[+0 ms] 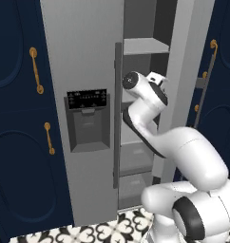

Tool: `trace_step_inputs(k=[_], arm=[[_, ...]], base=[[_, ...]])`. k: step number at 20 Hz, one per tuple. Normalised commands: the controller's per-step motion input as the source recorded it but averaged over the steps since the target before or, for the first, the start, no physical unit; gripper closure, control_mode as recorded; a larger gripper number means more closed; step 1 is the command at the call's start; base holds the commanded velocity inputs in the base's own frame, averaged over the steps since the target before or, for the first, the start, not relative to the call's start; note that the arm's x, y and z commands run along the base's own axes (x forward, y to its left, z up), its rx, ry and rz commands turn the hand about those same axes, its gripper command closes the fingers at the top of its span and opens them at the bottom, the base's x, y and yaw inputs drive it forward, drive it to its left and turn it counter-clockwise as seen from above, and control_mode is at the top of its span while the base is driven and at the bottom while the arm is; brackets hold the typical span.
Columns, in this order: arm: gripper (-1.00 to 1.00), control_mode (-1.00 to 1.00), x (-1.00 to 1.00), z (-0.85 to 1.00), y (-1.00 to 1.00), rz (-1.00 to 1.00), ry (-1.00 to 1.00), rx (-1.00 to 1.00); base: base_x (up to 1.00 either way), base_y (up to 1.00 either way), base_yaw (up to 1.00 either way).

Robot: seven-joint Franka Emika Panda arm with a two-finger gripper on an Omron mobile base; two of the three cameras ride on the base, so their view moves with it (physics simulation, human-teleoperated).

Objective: Grab a lemon wedge from the fridge and one ice cube from the ice bowl, and put them in the glass of lemonade.

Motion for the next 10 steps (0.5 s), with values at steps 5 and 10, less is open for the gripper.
trace_step_inputs(k=[5, 10], arm=[[-1.00, -1.00, 0.68, -0.05, -0.20, 0.03, 0.20, -0.12], [-1.00, -1.00, -0.19, 0.00, -0.54, -0.04, 0.17, -0.04]], base=[[0.00, 0.00, 0.00], [0.00, 0.00, 0.00]])
